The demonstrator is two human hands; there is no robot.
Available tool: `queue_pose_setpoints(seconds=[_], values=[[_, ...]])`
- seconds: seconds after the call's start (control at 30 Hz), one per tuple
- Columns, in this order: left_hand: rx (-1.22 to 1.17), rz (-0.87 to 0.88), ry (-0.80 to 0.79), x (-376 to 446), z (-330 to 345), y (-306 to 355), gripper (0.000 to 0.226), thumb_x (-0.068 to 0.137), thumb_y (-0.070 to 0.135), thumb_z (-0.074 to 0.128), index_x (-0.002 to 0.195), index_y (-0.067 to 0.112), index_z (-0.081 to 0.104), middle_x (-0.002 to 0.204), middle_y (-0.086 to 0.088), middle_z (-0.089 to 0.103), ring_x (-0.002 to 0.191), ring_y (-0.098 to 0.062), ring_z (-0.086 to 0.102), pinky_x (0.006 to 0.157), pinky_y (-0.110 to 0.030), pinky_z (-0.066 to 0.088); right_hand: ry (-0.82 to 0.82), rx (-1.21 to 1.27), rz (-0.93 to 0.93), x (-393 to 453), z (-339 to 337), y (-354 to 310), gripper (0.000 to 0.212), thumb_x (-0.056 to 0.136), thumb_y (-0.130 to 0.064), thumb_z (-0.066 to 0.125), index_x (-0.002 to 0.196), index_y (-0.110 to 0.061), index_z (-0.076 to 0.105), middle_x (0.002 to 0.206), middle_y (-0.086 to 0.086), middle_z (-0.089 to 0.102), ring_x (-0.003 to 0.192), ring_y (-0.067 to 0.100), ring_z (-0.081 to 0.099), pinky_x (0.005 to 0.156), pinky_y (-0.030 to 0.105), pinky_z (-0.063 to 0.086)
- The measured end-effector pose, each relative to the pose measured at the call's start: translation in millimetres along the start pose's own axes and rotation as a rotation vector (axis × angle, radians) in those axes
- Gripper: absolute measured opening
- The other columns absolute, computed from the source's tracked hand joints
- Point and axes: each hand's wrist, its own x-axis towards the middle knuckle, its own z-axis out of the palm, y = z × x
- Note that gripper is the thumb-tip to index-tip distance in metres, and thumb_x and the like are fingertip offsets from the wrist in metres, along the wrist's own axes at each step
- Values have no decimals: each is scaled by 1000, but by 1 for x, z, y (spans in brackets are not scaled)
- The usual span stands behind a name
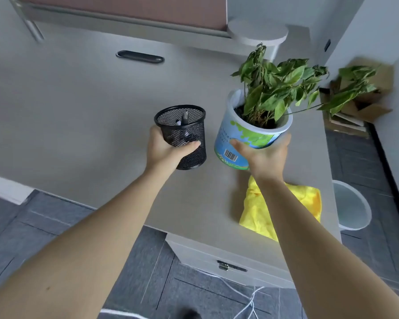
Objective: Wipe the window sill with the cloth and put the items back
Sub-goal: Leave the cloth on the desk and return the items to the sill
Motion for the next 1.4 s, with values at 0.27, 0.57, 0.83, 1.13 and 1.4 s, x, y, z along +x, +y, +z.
queue_pose_setpoints(seconds=[0.27,0.57,0.83,1.13,1.4], values=[[-60,88,-181,-87,58,63,76,38,31,80,106,7,55,107,-15,68,98,-28,66,93,-49,51,127,-15,-54,-53,-126,-37,75,55,-10,86,113,-9,38,96,-9,50,96,13,54,78,18,48],[-65,117,-435,-247,167,109,82,35,33,81,107,10,50,109,-5,66,98,-21,63,92,-36,49,374,-101,-39,-159,-328,-43,78,54,-11,87,115,-11,38,113,-1,51,103,14,54,85,26,47],[-57,238,-835,-375,284,151,88,32,42,79,109,13,51,114,-6,65,106,-22,61,98,-45,47,789,-145,23,-260,-483,-51,75,56,-8,86,112,-14,37,104,-5,50,94,10,54,74,16,48],[-79,320,-1276,-547,350,171,62,55,10,83,97,17,38,84,23,47,91,-9,51,82,-13,40,1244,-205,123,-408,-592,-54,83,53,-12,87,119,-7,37,107,0,50,101,18,53,83,34,53],[-80,395,-1545,-711,399,178,60,59,13,82,96,15,34,84,18,45,84,-6,47,60,-1,34,1509,-225,153,-528,-695,-39,83,53,-10,87,119,-5,36,109,2,49,102,19,53,82,38,55]])
